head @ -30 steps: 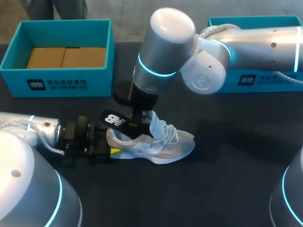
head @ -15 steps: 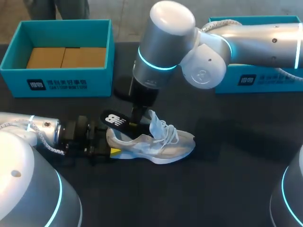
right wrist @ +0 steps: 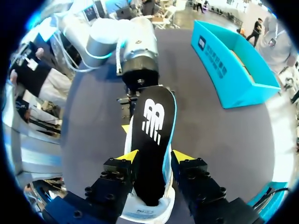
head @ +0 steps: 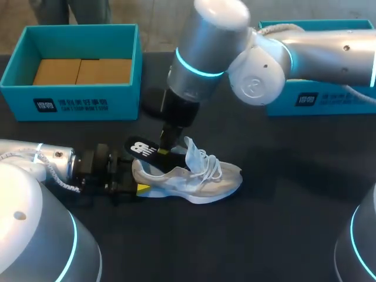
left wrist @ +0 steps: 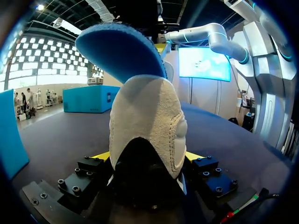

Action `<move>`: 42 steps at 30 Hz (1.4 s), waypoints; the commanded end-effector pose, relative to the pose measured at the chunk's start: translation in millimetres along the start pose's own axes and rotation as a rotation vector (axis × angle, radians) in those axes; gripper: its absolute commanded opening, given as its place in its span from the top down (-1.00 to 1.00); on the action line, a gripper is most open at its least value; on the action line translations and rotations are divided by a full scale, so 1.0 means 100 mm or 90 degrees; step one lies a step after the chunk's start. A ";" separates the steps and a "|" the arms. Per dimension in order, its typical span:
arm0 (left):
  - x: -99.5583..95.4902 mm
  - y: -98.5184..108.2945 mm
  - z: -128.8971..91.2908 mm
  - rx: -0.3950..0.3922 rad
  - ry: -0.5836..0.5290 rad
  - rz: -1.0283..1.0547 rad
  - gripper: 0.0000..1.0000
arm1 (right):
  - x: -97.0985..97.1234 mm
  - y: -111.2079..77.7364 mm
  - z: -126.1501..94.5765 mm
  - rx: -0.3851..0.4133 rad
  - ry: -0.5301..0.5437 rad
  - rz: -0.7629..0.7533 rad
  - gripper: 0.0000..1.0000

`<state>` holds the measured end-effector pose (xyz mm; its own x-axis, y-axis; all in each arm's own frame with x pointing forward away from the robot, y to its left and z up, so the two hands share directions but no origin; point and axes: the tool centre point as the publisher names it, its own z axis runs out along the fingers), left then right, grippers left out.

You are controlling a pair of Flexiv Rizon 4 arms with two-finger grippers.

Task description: Take the shoe out of the shoebox, open the shoe tongue, remove and reinsert the insole, then place the shoe into the shoebox

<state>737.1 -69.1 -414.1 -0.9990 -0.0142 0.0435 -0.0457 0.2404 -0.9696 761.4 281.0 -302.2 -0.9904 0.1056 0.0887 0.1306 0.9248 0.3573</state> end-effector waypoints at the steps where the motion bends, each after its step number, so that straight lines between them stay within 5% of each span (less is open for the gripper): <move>1: 0.00 0.01 0.02 -0.002 -0.001 0.000 1.00 | -0.11 -0.11 0.07 -0.078 0.086 -0.010 0.03; 9: 0.00 0.01 0.02 -0.002 -0.001 0.000 1.00 | -0.14 -0.09 0.13 -0.121 0.179 -0.008 -0.20; 21: 0.00 0.01 0.02 -0.002 -0.001 0.000 1.00 | -0.13 0.01 0.24 -0.106 0.275 -0.004 0.04; 42: 0.00 0.01 0.02 -0.002 -0.001 0.000 1.00 | 0.04 0.08 0.40 -0.087 0.320 0.026 0.21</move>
<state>737.1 -69.1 -414.1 -0.9990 -0.0142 0.0435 -0.0457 0.2403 -0.9696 757.0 302.0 -336.5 -0.8446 -0.0807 0.5292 0.2072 0.8623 0.4621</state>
